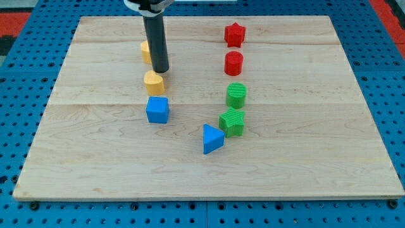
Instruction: Align the yellow heart and yellow hexagon vertical in line
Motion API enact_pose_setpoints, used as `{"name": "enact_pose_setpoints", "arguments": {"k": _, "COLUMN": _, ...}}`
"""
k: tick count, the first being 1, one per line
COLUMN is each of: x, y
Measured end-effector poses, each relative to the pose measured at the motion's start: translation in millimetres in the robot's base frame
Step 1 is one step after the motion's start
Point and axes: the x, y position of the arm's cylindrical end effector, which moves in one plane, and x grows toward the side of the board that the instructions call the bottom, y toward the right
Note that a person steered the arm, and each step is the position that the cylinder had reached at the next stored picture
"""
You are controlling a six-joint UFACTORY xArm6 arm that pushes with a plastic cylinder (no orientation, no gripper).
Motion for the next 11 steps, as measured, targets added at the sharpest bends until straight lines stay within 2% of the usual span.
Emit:
{"name": "enact_pose_setpoints", "arguments": {"k": 1, "x": -19, "y": -25}}
{"name": "enact_pose_setpoints", "arguments": {"k": 3, "x": -57, "y": 24}}
{"name": "enact_pose_setpoints", "arguments": {"k": 5, "x": -5, "y": 29}}
{"name": "enact_pose_setpoints", "arguments": {"k": 6, "x": -24, "y": -16}}
{"name": "enact_pose_setpoints", "arguments": {"k": 7, "x": -45, "y": -26}}
{"name": "enact_pose_setpoints", "arguments": {"k": 9, "x": -66, "y": -40}}
{"name": "enact_pose_setpoints", "arguments": {"k": 11, "x": -77, "y": -14}}
